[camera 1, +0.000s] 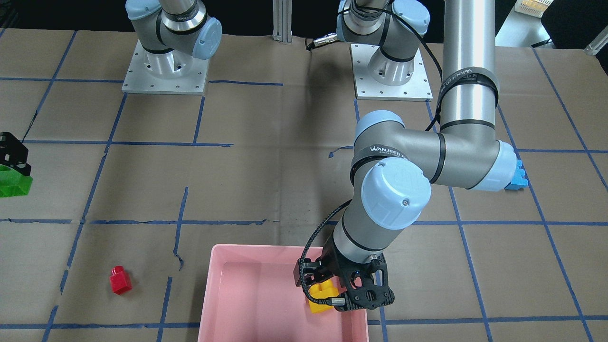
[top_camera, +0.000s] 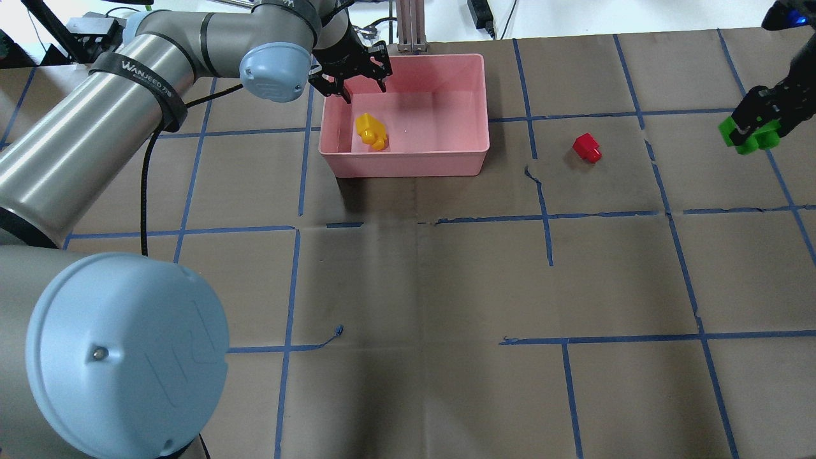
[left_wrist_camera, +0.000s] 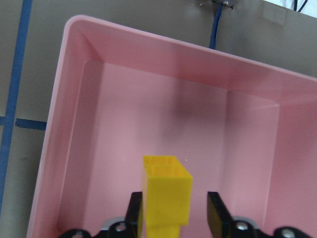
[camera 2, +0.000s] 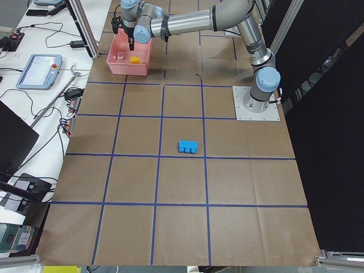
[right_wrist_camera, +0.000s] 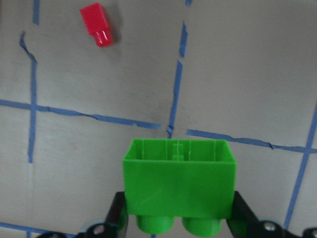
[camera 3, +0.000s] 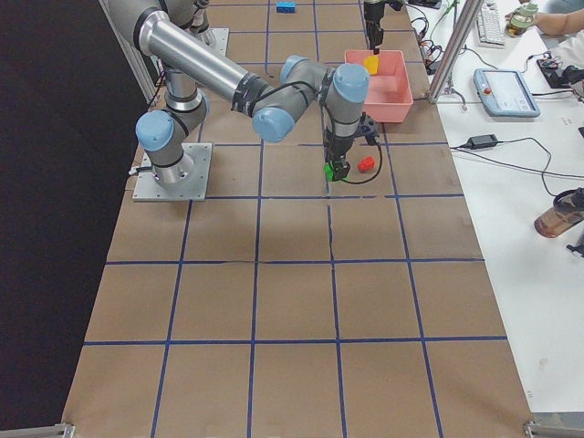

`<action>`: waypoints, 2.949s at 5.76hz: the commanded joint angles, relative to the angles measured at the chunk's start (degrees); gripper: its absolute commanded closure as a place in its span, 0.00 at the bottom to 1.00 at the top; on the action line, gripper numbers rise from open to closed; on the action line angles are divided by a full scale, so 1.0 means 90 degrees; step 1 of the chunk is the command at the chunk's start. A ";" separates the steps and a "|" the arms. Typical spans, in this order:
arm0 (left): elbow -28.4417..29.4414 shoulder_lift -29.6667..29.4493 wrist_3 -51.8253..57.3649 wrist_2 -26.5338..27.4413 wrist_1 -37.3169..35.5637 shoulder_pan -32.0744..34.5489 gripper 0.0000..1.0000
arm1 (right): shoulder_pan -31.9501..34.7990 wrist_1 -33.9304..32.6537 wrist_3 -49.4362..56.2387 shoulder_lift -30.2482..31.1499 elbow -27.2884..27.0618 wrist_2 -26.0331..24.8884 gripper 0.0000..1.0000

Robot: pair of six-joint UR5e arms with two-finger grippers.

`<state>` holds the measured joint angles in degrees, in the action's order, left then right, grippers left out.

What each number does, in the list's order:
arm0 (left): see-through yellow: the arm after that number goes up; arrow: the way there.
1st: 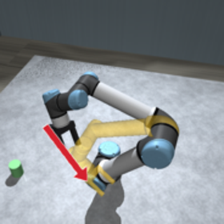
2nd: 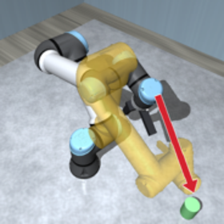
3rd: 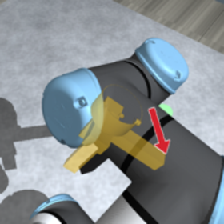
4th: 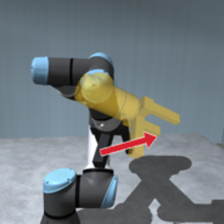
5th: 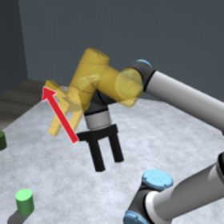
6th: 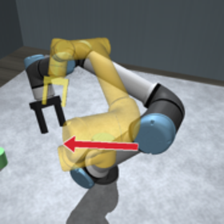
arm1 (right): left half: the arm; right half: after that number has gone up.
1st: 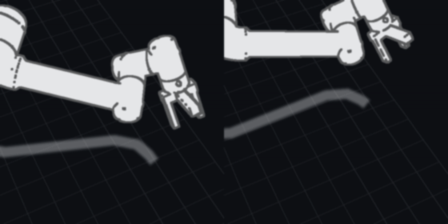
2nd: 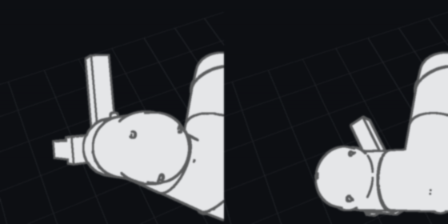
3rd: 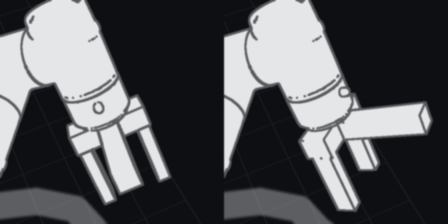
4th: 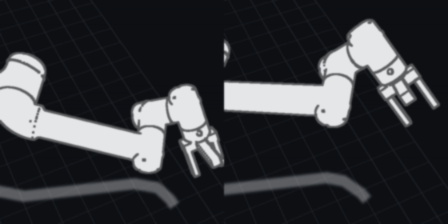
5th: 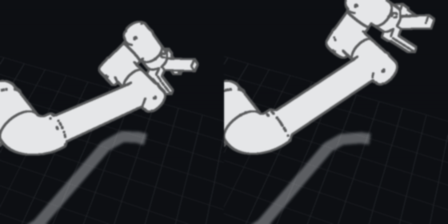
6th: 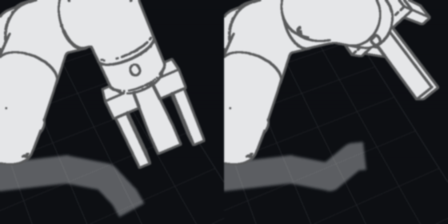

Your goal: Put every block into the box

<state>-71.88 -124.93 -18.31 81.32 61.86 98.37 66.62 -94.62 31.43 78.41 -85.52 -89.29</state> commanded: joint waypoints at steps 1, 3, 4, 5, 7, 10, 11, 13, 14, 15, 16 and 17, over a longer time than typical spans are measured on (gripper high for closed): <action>-0.0323 0.0480 0.0255 0.0666 0.0157 -0.0089 0.00 | 0.1030 0.0250 -0.1745 -0.0390 0.0720 0.0329 0.56; -0.1178 0.1221 0.0783 0.1549 0.1306 -0.1263 0.00 | 0.2522 0.0172 -0.3580 -0.1295 0.1937 0.0341 0.56; -0.1792 0.1718 0.1684 0.1580 0.1330 -0.1822 0.01 | 0.3187 0.0143 -0.4325 -0.1890 0.2591 0.0341 0.56; -0.2166 0.2110 0.3578 0.1590 0.1340 -0.2495 0.06 | 0.3542 0.0114 -0.4593 -0.2408 0.3004 0.0350 0.56; -0.2976 0.2901 0.5086 0.1600 0.1311 -0.3513 0.06 | 0.3721 -0.0879 -0.4955 -0.3326 0.3038 0.1234 0.55; -0.3331 0.2866 0.7711 0.2010 0.1252 -0.4948 0.06 | 0.3956 -0.0835 -0.4996 -0.3537 0.3018 0.1133 0.01; -0.3525 0.2788 0.8115 0.2000 0.1020 -0.5330 0.06 | 0.3849 -0.0815 -0.4948 -0.3459 0.3057 0.1132 0.00; -0.4149 0.2351 0.9198 0.1564 -0.0237 -0.5965 0.05 | 0.3499 -0.0717 -0.4792 -0.2953 0.3018 0.0841 0.00; -0.4365 0.2126 0.9193 0.1541 -0.0426 -0.6036 0.05 | 0.3081 -0.0369 -0.4076 -0.2767 0.2979 0.0810 0.00; -0.4579 0.1901 0.9193 0.1560 -0.0737 -0.6182 0.05 | 0.2584 -0.0066 -0.3082 -0.2659 0.2950 0.0800 0.01; -0.4659 0.1618 0.9183 0.1570 -0.1078 -0.6203 0.05 | 0.2269 0.0111 -0.2057 -0.2648 0.2921 0.0558 0.01; -0.4650 0.1616 0.9164 0.1570 -0.1091 -0.6203 0.06 | 0.2082 0.0113 -0.1032 -0.2648 0.2911 0.0188 0.01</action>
<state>-113.48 -109.64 64.29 95.43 53.02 42.68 87.51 -94.20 12.96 54.48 -59.18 -84.76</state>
